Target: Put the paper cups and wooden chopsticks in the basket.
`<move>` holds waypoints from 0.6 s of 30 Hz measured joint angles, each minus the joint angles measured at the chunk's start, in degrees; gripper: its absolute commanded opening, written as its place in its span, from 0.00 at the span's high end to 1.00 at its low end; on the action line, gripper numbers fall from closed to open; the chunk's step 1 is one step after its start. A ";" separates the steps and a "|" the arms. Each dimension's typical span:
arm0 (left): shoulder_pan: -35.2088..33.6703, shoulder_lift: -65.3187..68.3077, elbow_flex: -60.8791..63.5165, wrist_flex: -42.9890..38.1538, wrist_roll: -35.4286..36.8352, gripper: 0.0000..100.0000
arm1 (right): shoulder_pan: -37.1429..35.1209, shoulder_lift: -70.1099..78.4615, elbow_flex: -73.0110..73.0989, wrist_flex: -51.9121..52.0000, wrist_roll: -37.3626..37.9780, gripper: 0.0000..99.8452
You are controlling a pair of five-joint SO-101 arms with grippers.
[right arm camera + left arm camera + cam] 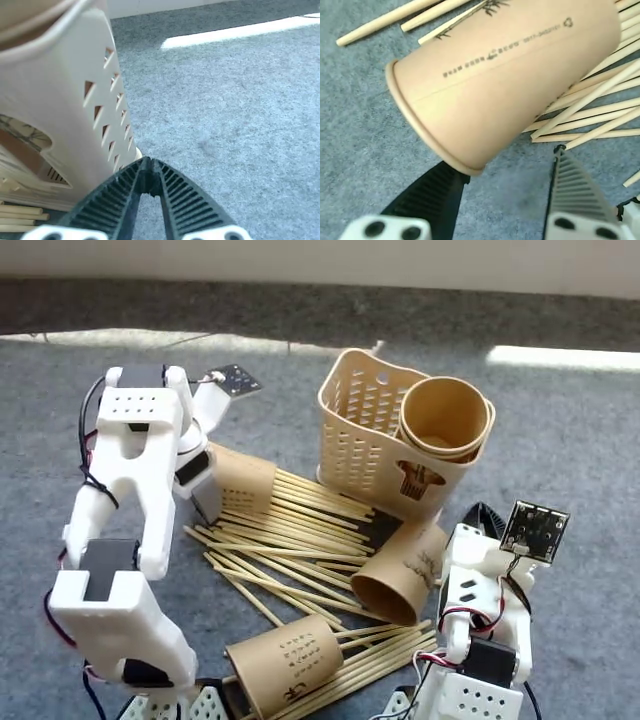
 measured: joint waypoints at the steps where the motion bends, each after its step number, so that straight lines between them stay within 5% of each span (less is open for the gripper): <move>1: 0.35 0.00 0.53 0.00 0.00 0.75 | 0.00 0.00 0.00 0.00 0.00 0.99; 8: 2.90 0.00 4.57 -2.46 0.00 0.76 | 0.00 0.00 0.00 0.00 0.00 0.99; 14: 3.52 0.00 7.12 -5.54 0.00 0.90 | 0.00 0.00 0.00 0.00 0.00 0.99; 18: 3.52 0.00 7.21 -5.63 0.00 0.91 | 0.00 0.00 0.00 0.00 0.00 0.99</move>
